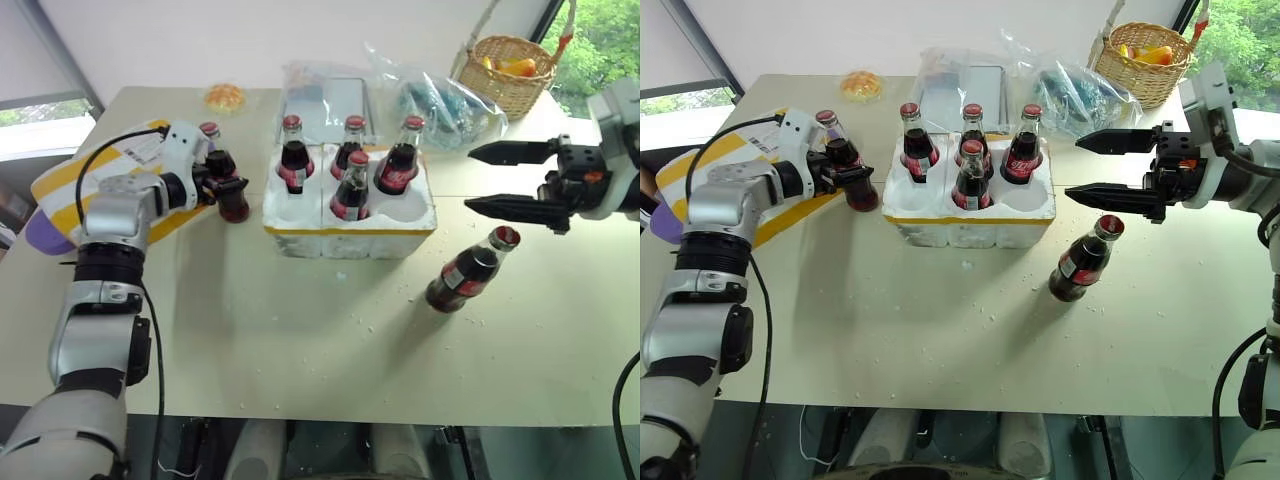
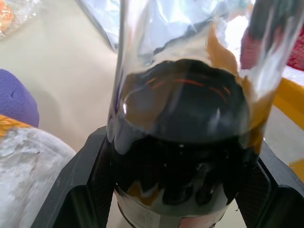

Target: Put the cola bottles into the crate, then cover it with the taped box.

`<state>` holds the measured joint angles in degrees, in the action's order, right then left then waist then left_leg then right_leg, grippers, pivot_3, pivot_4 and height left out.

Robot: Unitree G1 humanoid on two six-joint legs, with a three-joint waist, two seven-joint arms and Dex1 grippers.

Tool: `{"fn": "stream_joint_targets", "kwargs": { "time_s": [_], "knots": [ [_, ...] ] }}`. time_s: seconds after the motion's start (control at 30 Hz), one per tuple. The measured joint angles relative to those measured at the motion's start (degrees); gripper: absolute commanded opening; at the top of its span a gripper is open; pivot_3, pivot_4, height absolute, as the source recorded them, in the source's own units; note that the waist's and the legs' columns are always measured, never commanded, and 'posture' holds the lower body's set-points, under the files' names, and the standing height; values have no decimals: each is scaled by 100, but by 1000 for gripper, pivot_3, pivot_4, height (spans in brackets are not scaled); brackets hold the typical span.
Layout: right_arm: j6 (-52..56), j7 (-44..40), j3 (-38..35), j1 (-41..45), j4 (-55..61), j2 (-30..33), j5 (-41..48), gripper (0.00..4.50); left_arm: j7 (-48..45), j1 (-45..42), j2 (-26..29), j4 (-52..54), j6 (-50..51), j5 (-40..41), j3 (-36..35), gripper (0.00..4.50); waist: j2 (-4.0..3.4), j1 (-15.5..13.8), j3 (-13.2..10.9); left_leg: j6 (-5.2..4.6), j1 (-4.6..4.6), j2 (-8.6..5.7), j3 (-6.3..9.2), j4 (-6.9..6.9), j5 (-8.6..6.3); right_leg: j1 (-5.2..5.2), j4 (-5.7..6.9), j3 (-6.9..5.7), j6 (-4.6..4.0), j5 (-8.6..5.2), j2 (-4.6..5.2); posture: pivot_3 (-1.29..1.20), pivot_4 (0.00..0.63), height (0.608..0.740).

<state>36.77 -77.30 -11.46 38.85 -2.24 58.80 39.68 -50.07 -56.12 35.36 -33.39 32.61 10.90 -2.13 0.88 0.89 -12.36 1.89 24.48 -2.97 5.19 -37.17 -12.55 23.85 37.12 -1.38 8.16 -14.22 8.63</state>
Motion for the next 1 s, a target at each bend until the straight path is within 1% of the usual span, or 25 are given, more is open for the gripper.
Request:
{"fn": "stream_joint_targets", "kwargs": {
  "time_s": [0.07,0.2,0.27,0.4,0.63,0.77,1.0],
  "knots": [
    [23,38,-1,-12,70,-1,4,4500,-319,-298,275,335,461,167,17,2682,20,1,-14,1,8,0,0,0,0,7,0,0,0,0,0,0,150,737],
    [48,90,-13,-57,206,-4,62,4500,-1016,-931,831,1168,1218,586,26,2682,21,4,-14,-1,11,-2,-2,4,-1,8,-4,0,0,0,4,0,150,737],
    [54,128,-17,-88,211,-8,99,4500,-1285,-1224,900,1391,1618,816,44,2682,21,-13,-14,-1,10,-2,-1,6,-1,8,-3,0,1,-1,3,0,150,737],
    [58,199,-21,-117,240,-18,124,4500,-1489,-1444,797,1458,1958,1048,175,2682,21,-2,-14,1,4,-1,-1,2,1,4,0,0,1,0,2,0,150,737],
    [120,346,-92,-267,396,-18,196,4500,-1510,-1437,295,1459,1938,1098,523,2682,21,20,-14,7,4,2,-1,2,5,6,4,1,-1,1,-1,0,150,737],
    [177,458,-149,-326,469,-18,241,4500,-1505,-1280,31,1615,1821,1099,646,2682,21,15,-14,6,4,1,-2,4,5,6,3,1,-1,1,1,0,150,737],
    [239,560,-335,-490,557,-17,345,4500,-1563,-925,-29,1760,1474,964,1028,2682,21,8,-14,6,4,1,-2,2,5,6,4,2,-3,2,0,0,150,737]
  ]
}}
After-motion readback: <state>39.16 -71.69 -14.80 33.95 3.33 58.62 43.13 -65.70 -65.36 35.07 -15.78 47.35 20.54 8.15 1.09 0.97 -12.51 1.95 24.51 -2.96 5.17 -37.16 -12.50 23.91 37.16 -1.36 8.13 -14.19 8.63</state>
